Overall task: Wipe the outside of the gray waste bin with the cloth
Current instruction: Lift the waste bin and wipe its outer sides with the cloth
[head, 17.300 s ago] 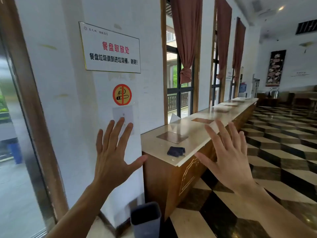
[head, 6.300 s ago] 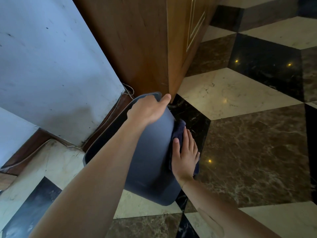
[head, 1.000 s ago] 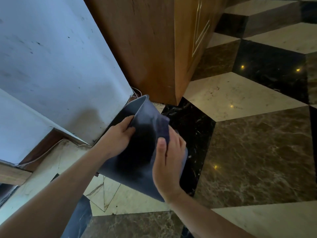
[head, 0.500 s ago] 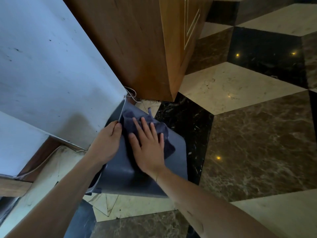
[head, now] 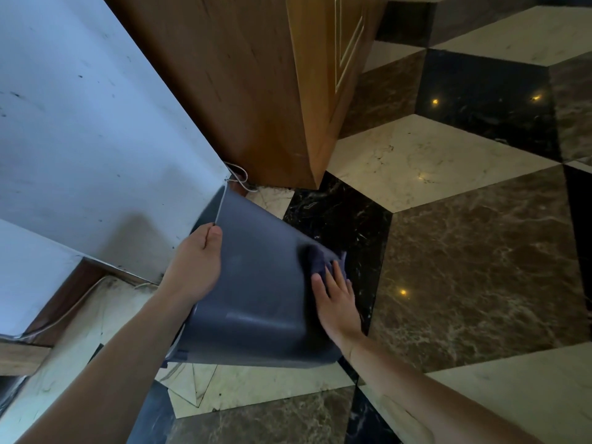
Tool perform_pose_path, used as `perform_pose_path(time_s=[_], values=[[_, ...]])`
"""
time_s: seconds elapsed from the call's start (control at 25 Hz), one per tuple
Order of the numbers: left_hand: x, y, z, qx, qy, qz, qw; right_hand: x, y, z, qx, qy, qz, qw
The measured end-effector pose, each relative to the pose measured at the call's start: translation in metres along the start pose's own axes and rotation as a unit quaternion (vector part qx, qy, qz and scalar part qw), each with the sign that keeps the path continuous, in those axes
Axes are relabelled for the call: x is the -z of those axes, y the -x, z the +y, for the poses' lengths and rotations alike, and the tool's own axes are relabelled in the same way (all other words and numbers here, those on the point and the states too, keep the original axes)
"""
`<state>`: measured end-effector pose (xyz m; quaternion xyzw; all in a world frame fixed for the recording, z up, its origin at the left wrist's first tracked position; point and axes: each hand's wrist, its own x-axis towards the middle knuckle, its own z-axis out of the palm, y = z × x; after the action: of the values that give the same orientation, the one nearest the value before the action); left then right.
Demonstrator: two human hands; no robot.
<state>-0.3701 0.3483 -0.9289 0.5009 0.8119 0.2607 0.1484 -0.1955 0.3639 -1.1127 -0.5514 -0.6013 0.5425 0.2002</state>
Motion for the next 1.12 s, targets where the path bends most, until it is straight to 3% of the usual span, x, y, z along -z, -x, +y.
perform_pose_path(time_s=[0.12,0.24,0.36,0.44,0.6,0.72,0.88,1.12], values=[[-0.002,-0.002,0.002,-0.009,-0.008,-0.003,1.000,-0.016,0.043,-0.017,0.055,0.049,0.027,0.997],[-0.004,-0.006,0.004,-0.023,-0.014,0.003,1.000,-0.034,0.080,-0.053,0.193,0.050,0.035,0.979],[-0.004,-0.011,0.005,0.020,0.008,0.009,1.000,-0.045,0.090,-0.080,0.297,0.063,0.033,0.952],[0.000,-0.009,-0.002,0.042,0.044,-0.004,0.998,-0.042,0.078,-0.084,0.320,0.078,0.033,0.944],[0.004,0.002,-0.009,-0.003,0.044,-0.033,0.998,-0.025,0.022,-0.077,0.192,0.056,0.025,0.979],[0.001,0.003,-0.007,0.005,0.044,-0.030,0.999,-0.009,-0.018,-0.066,0.085,0.018,0.008,0.996],[0.001,0.006,-0.005,0.004,0.038,-0.049,0.998,0.001,-0.023,-0.033,-0.010,-0.004,0.013,1.000],[0.006,0.012,-0.011,0.005,0.051,-0.102,0.993,0.001,-0.007,0.003,-0.082,-0.101,0.026,0.991]])
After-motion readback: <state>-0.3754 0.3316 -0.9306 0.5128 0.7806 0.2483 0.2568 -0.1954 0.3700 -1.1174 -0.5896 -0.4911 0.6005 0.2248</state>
